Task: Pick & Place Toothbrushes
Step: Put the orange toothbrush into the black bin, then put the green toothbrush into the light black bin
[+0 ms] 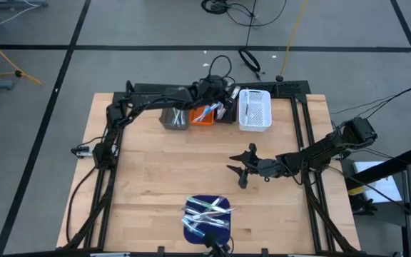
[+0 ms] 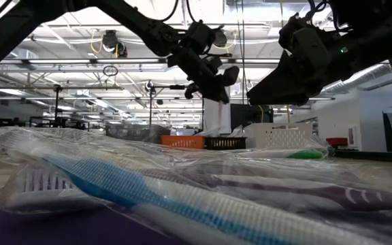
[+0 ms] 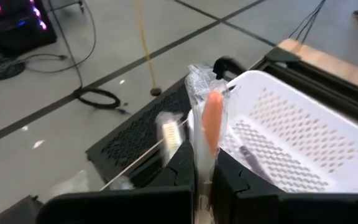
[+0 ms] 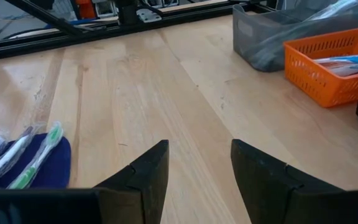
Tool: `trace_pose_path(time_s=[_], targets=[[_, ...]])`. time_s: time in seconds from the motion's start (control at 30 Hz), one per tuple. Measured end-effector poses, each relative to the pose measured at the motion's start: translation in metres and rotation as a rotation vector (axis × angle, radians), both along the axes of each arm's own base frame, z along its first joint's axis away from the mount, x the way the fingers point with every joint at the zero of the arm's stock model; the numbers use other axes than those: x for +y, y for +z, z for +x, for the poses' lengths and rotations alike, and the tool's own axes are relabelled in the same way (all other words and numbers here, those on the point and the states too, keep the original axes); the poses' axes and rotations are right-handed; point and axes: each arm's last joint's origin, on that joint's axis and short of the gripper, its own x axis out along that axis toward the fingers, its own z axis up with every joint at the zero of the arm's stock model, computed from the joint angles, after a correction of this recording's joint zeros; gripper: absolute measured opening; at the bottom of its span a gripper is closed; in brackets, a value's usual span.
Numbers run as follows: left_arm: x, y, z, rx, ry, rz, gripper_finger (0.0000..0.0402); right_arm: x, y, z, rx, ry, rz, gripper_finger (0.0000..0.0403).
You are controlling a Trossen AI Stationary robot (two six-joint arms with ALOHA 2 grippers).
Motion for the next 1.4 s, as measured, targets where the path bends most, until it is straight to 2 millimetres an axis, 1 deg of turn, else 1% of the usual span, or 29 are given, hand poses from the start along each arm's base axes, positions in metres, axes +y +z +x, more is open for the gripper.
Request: trace_pose_path(time_s=[0.1,0.3,0.5,0.63,0.8,0.87,1.17,1.27,1.4], targets=[[0.001,-0.002,-0.001,0.016,0.004,-0.004,0.0007,0.0,0.0,0.0,0.001,0.001,-0.003,0.0164],[-0.002,-0.003,-0.001,0.028,0.001,-0.015,0.0026,0.0,0.0,0.0,0.0,-0.002,-0.004,0.0164],[-0.003,-0.004,0.0,0.036,-0.001,-0.02,0.002,0.0,0.0,0.0,0.0,-0.003,-0.004,0.0165],[-0.003,-0.013,0.002,0.029,0.008,-0.06,0.0026,0.0,0.0,0.0,0.0,-0.003,-0.004,0.0164],[0.0,-0.031,0.006,0.061,0.021,-0.073,0.0058,0.0,0.0,0.0,0.0,-0.003,-0.004,0.0164],[0.0,-0.035,0.007,0.068,0.027,-0.072,0.0074,0.0,0.0,0.0,0.001,-0.002,-0.004,0.0164],[0.002,-0.029,0.006,0.05,0.026,-0.054,0.0152,0.0,0.0,0.0,0.004,-0.003,-0.006,0.0164],[0.0,-0.029,0.007,0.046,0.002,-0.063,0.0165,0.0,0.0,0.0,0.007,-0.003,-0.007,0.0164],[-0.006,-0.026,0.005,0.065,-0.08,-0.117,0.0169,0.0,-0.002,-0.001,0.021,-0.003,-0.009,0.0164]])
